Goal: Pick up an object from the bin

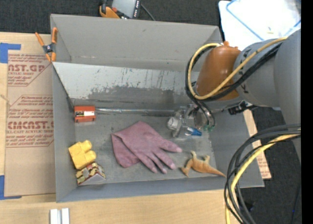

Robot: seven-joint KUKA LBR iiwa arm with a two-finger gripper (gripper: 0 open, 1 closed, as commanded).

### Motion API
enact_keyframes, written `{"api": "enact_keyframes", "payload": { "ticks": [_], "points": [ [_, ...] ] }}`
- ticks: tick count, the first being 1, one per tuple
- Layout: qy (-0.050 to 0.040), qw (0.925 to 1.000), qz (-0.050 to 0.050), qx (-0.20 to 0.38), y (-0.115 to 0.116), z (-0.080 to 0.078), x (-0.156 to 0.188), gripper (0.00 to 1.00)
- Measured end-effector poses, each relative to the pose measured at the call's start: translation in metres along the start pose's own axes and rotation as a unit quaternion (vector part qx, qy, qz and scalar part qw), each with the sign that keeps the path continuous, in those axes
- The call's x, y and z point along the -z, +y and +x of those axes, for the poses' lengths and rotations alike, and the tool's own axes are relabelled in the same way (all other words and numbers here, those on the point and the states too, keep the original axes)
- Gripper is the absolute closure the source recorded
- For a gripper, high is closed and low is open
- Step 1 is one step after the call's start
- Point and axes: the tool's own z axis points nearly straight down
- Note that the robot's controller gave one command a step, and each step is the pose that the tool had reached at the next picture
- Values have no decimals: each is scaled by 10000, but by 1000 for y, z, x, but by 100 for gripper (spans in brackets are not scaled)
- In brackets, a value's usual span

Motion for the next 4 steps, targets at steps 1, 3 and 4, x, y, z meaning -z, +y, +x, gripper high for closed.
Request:
{"api": "enact_keyframes", "payload": {
  "ticks": [1, 3, 4],
  "points": [
    [10, 10000, -1, 2, 0, 1, 9, 100],
    [-5, 10000, -3, 2, 1, 0, 27, 100],
    [-7, 10000, -4, 2, 1, 0, 39, 100]
  ]
}}
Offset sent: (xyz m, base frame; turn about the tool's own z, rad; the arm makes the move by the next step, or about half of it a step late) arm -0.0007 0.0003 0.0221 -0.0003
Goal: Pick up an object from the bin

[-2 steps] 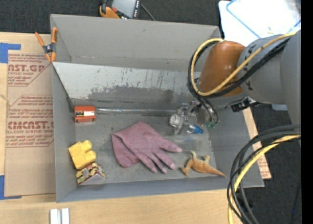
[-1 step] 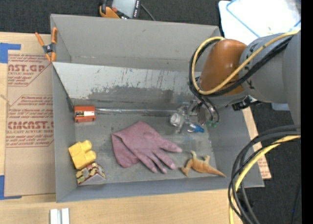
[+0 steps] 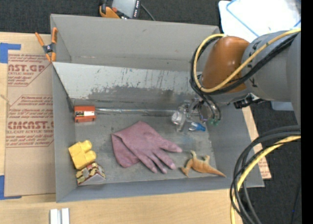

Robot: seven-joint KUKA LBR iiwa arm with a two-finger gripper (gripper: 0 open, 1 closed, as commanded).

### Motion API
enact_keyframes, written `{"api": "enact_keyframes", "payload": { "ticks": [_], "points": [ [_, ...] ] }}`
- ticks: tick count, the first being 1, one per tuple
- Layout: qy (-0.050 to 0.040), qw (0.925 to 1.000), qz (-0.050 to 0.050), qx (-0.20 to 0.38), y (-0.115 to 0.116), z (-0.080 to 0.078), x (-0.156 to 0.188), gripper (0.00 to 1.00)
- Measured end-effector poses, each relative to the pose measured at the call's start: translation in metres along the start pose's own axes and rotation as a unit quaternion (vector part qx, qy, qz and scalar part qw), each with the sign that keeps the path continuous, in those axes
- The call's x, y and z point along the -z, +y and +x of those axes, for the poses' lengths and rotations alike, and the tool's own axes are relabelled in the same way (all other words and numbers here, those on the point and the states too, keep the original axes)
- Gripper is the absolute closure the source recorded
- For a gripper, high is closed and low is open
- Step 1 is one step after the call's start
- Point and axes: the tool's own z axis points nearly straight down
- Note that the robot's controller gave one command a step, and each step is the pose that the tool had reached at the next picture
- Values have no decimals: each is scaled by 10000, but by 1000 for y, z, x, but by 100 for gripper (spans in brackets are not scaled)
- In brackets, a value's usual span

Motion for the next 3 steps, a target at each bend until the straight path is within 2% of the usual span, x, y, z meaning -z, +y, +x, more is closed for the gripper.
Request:
{"api": "enact_keyframes", "payload": {
  "ticks": [2, 3],
  "points": [
    [-19, 10000, -2, 3, 1, -1, 33, 100],
    [-17, 10000, -3, 3, 1, -1, 33, 100]
  ]
}}
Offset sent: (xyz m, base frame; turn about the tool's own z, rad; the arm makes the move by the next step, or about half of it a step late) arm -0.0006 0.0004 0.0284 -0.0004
